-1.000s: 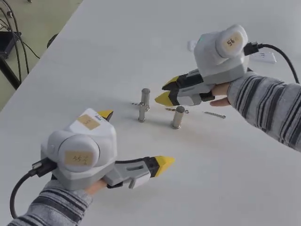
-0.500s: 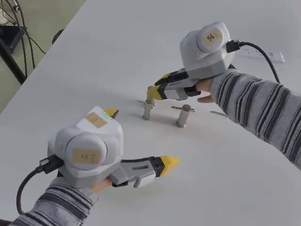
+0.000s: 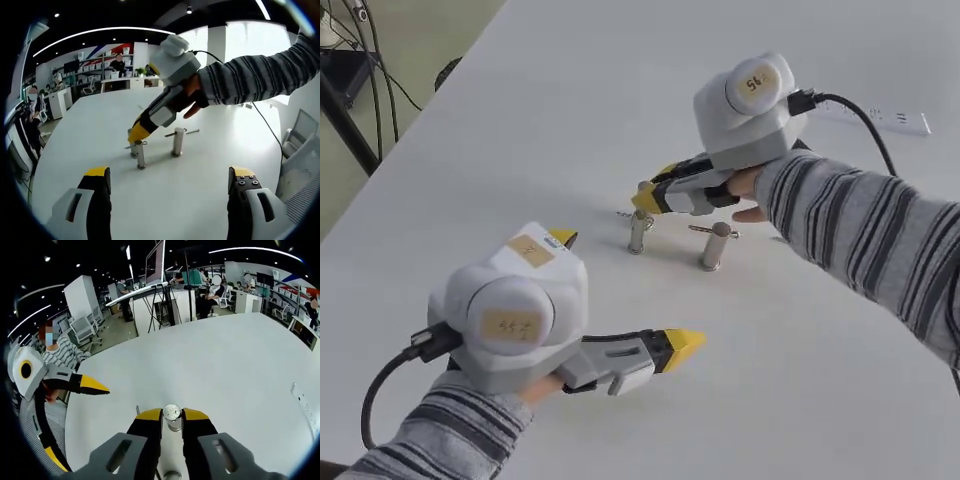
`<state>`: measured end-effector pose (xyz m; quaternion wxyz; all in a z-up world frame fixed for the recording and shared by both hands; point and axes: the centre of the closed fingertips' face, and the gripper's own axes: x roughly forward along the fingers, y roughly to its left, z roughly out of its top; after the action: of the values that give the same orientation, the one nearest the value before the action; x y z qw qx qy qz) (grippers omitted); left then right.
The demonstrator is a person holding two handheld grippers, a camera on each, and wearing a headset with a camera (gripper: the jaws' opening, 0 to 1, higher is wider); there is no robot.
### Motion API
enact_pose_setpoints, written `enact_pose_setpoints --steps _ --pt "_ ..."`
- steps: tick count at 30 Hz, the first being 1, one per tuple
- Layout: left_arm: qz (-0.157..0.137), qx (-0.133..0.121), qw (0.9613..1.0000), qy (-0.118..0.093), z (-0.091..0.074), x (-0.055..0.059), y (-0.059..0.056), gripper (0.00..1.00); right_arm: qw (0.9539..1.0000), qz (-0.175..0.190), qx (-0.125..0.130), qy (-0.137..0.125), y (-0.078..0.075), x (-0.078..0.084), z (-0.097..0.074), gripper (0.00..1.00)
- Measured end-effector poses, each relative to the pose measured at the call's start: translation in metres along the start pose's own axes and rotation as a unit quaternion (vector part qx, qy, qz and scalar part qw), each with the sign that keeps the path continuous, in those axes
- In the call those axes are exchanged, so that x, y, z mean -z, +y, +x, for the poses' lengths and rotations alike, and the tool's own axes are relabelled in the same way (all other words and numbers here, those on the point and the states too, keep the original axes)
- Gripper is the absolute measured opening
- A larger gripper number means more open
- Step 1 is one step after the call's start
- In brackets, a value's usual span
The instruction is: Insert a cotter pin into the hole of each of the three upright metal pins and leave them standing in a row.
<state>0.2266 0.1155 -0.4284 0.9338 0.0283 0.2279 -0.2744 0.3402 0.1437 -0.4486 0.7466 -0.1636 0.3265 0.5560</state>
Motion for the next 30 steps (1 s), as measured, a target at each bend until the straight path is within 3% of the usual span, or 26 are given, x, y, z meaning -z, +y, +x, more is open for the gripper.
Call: enact_pose_setpoints --steps 5,13,22,30 --pt "0.001 -0.001 1.0000 0.001 0.000 0.001 0.000 0.97 0.9988 -0.048 0.004 0.003 -0.002 -0.001 -0.001 0.08" --pt "0.002 0.000 1.0000 0.003 -0.001 0.002 0.000 0.97 0.9978 -0.066 0.007 0.004 -0.008 0.004 -0.012 0.07" --pt "0.005 0.007 1.0000 0.002 0.000 0.001 -0.005 0.97 0.9960 -0.086 0.021 0.011 -0.027 0.020 -0.052 0.07" --pt "0.012 0.013 0.9998 -0.003 -0.003 -0.005 -0.009 0.96 0.9943 -0.101 0.018 0.028 -0.032 0.049 -0.094 0.07"
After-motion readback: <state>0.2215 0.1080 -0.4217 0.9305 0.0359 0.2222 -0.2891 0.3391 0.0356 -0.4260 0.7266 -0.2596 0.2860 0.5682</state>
